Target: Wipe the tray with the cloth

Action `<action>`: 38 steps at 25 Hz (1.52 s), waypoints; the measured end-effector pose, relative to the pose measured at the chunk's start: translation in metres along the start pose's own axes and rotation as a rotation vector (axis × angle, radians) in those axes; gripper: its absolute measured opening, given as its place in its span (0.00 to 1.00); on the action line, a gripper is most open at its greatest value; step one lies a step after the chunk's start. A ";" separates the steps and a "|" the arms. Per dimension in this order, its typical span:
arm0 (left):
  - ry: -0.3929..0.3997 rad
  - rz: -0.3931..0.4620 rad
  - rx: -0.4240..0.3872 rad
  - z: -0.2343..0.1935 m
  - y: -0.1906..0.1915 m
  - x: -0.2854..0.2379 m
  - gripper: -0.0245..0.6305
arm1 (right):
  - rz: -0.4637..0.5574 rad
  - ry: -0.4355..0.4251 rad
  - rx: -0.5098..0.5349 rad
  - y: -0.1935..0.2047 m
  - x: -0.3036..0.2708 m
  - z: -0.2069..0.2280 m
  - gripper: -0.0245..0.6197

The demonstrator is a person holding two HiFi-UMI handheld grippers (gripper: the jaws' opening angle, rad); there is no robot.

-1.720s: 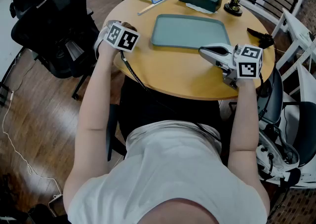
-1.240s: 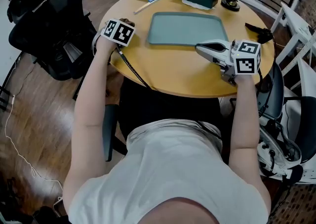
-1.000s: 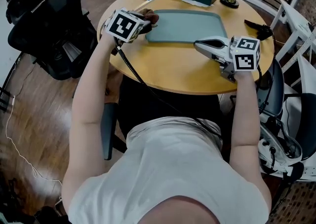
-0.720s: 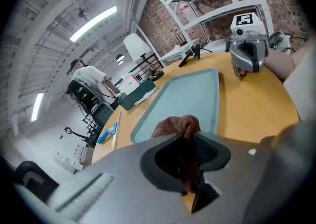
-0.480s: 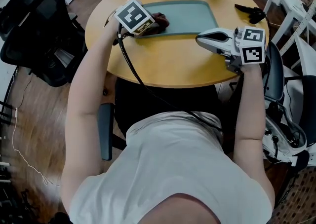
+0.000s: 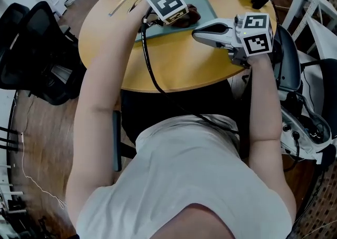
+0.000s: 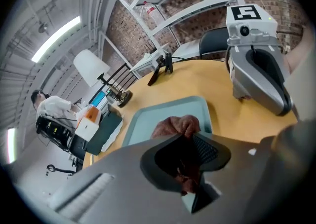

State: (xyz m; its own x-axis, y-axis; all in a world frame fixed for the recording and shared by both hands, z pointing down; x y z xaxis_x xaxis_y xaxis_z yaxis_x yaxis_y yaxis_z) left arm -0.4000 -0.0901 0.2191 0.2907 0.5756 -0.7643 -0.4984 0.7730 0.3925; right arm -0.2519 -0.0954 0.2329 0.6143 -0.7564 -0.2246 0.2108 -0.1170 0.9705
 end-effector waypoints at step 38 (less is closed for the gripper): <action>-0.327 -0.283 0.226 -0.055 0.148 0.036 0.62 | -0.001 -0.078 0.018 -0.001 0.000 -0.006 0.04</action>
State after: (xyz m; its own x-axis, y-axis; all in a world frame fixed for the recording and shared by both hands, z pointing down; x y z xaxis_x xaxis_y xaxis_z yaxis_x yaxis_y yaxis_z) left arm -0.5084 0.0301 0.2214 0.6483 0.3603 -0.6707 -0.1835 0.9289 0.3217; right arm -0.2478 -0.0911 0.2312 0.5531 -0.8038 -0.2190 0.1973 -0.1290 0.9718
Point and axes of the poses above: the fingertips, and each gripper's own axes: x backward along the fingers, z to its right, y out of its underside, the point moved 7 cm from there along x, backward along the fingers, and after that the axes turned 5 degrees about -z, right-handed, at the moved point
